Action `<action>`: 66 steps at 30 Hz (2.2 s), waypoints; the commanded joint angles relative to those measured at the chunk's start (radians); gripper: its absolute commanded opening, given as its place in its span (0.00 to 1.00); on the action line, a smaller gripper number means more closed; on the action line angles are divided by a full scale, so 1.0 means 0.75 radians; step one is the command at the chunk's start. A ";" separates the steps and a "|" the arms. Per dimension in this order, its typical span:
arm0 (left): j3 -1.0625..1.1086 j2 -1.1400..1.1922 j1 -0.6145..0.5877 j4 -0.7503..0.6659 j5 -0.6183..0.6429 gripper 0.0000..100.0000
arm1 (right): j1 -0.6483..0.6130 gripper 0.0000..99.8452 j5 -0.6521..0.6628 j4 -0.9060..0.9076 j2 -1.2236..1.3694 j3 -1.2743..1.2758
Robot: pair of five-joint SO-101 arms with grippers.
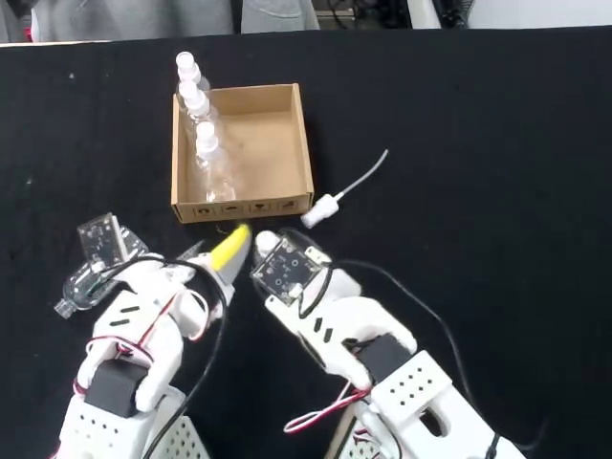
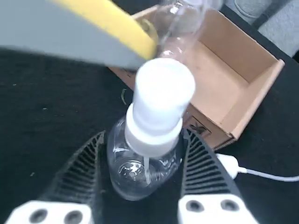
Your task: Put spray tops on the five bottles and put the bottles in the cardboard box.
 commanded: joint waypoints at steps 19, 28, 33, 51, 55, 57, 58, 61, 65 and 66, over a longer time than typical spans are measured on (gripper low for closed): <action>0.030 -0.014 -0.281 0.016 -0.135 0.22 | 0.213 0.09 -0.121 0.020 -0.044 -0.132; 0.159 -0.014 -0.435 0.014 -0.135 0.22 | 0.225 0.09 -0.186 0.043 -0.042 -0.154; 0.206 -0.014 -0.435 0.014 -0.207 0.22 | 0.227 0.09 -0.198 0.233 -0.042 -0.267; 0.216 -0.014 -0.435 0.012 -0.227 0.22 | 0.227 0.09 -0.196 0.530 0.038 -0.801; 0.216 -0.014 -0.435 0.012 -0.227 0.23 | 0.227 0.09 -0.196 0.530 0.210 -0.952; 0.216 -0.014 -0.435 0.012 -0.227 0.23 | 0.227 0.09 -0.196 0.524 0.298 -1.024; 0.216 -0.014 -0.435 0.012 -0.227 0.23 | 0.227 0.09 -0.196 0.520 0.339 -1.059; 0.216 -0.014 -0.435 0.012 -0.227 0.23 | 0.227 0.09 -0.196 0.520 0.453 -1.161; 0.218 -0.014 -0.435 0.012 -0.227 0.23 | 0.258 0.09 -0.196 0.511 0.598 -1.280; 0.218 -0.014 -0.435 0.012 -0.227 0.23 | 0.272 0.09 -0.196 0.487 0.633 -1.302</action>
